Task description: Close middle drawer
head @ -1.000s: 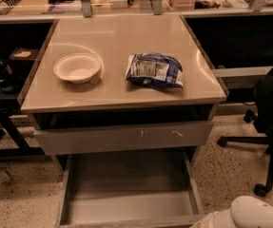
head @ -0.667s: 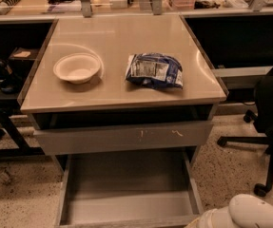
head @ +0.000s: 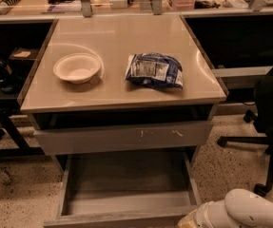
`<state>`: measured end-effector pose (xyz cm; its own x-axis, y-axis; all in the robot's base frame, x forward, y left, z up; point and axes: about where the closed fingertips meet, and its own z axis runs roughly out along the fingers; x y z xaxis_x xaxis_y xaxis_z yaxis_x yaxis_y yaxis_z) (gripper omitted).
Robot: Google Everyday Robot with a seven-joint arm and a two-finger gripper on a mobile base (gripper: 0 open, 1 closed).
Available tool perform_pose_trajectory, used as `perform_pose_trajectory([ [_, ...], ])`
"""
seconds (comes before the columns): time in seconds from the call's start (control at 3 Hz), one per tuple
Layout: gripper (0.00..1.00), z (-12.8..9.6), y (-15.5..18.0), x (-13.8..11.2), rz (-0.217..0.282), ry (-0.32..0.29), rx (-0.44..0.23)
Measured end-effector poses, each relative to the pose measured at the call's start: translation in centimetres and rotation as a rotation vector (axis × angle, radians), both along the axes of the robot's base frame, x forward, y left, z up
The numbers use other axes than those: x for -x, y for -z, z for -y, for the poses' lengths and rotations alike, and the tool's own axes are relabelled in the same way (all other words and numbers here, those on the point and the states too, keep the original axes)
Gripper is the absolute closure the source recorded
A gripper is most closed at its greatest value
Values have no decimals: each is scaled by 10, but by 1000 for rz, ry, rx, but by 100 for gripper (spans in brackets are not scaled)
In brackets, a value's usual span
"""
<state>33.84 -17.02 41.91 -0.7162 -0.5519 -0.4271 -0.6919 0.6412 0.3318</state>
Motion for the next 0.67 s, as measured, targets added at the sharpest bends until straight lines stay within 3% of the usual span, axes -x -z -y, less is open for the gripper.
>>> perform_pose_trajectory([
  [0.33, 100, -1, -2, -21, 32, 5, 2],
  [0.67, 100, -16, -5, -72, 82, -10, 1],
])
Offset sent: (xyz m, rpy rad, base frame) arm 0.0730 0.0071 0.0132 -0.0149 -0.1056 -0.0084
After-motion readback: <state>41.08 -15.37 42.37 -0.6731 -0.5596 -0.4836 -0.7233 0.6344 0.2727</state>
